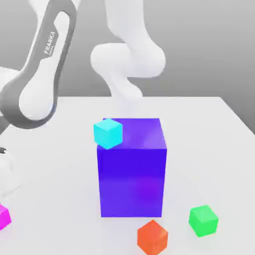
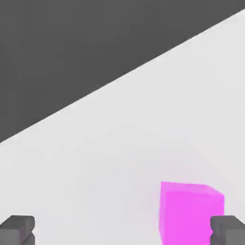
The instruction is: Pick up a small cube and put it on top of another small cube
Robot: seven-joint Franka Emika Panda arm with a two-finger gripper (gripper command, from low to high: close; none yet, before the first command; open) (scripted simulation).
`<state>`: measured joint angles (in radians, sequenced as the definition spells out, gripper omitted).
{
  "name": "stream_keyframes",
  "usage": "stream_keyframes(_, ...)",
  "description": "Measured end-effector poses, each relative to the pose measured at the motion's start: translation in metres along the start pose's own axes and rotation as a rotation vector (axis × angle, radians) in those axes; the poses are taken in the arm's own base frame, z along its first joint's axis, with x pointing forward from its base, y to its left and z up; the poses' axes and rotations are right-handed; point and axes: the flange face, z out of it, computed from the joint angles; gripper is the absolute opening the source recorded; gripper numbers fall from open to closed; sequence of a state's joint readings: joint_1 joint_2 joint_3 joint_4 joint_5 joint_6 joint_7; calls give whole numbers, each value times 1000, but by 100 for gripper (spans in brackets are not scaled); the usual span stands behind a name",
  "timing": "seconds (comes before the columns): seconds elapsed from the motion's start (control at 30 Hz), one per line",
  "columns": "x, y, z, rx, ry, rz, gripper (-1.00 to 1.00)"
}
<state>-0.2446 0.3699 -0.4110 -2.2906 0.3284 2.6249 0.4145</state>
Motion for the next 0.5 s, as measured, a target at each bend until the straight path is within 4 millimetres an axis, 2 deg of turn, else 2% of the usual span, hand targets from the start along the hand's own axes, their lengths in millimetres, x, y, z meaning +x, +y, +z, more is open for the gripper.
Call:
stream_keyframes(0.13,5,10,58,-21,0,11,0)
stream_keyframes(0.17,5,11,69,-21,-1,12,-100)
stream_keyframes(0.33,5,11,69,-22,-2,12,-100)
stream_keyframes(0.37,5,12,74,-22,-2,13,-100)
stream_keyframes(0.43,6,11,59,-22,-1,12,-100)
stream_keyframes(0.5,6,10,33,-22,-1,12,-100)
